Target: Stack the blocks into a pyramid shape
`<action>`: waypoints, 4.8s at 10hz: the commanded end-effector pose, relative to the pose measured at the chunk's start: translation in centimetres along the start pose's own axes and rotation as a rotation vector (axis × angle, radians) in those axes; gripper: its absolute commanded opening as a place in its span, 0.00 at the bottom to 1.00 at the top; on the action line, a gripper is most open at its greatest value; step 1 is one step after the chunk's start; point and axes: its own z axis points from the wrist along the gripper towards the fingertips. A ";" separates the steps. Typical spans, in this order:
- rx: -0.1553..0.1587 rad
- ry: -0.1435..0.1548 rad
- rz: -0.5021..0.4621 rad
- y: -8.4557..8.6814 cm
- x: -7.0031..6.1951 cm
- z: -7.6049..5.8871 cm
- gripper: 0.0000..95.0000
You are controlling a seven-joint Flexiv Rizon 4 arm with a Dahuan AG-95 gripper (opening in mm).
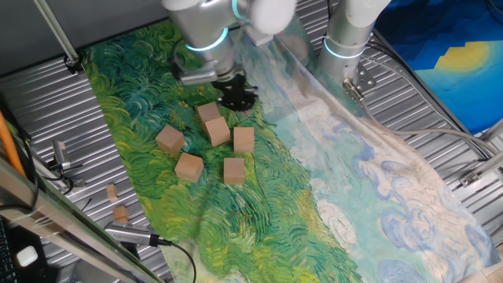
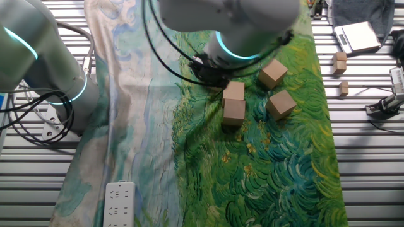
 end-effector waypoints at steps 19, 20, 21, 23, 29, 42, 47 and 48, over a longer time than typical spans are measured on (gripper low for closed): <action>0.063 -0.091 0.049 0.3 -2.9 2.3 0.00; 0.066 -0.095 0.050 0.0 -3.1 2.2 0.00; 0.066 -0.097 0.051 -0.1 -3.2 2.2 0.00; 0.068 -0.103 0.055 -0.3 -3.5 2.1 0.00; 0.089 -0.130 0.085 -1.0 -4.3 1.6 0.00; 0.089 -0.148 0.071 0.1 -0.9 2.4 0.00; 0.117 -0.168 0.089 -0.2 -2.7 3.2 0.00; 0.118 -0.167 0.084 -0.7 -3.2 2.8 0.00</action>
